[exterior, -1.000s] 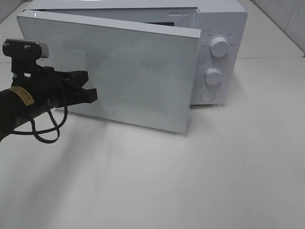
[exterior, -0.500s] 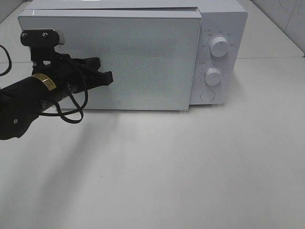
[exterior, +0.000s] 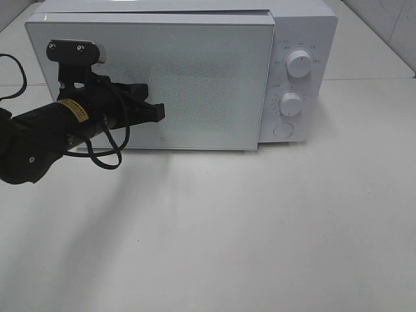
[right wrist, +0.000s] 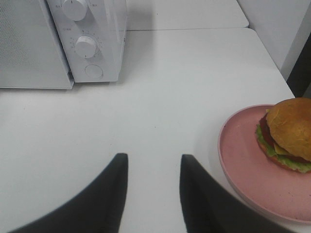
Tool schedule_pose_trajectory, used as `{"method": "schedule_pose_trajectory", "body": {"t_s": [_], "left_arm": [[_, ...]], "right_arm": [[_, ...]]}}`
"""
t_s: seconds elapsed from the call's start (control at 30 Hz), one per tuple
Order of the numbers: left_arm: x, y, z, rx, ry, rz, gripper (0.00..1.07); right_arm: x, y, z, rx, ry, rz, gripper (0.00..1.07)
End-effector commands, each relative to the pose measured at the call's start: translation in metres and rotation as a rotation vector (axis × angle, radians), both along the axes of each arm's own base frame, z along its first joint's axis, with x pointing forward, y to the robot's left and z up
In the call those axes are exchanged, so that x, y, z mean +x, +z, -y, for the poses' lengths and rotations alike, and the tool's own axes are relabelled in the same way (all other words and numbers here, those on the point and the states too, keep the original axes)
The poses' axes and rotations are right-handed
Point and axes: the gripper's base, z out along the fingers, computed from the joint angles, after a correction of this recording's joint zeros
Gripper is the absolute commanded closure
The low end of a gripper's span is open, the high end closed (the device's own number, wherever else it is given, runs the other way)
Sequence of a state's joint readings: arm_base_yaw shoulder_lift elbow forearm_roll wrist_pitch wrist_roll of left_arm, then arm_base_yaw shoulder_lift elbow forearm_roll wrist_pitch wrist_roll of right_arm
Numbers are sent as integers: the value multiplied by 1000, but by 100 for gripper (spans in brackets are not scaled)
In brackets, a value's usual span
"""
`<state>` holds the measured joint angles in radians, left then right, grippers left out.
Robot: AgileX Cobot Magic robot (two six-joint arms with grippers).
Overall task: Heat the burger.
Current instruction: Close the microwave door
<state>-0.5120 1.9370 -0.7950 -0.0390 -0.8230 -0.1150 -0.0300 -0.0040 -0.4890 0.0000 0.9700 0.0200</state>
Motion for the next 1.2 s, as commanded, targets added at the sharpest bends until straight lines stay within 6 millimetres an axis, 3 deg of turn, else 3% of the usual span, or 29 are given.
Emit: {"method": "schedule_pose_trajectory", "body": {"t_s": [0.03,0.7,1.2], "left_arm": [[13,16,-4,-79,78,73,107],[11,23,6,-155,155,105,107],[28,26,28,-195,170,140,107]], "right_arm": [[-4,0,0,0,-3,35,69],[-4,0,0,0,-3,35,69],[-4,0,0,0,-3,35,69]]}}
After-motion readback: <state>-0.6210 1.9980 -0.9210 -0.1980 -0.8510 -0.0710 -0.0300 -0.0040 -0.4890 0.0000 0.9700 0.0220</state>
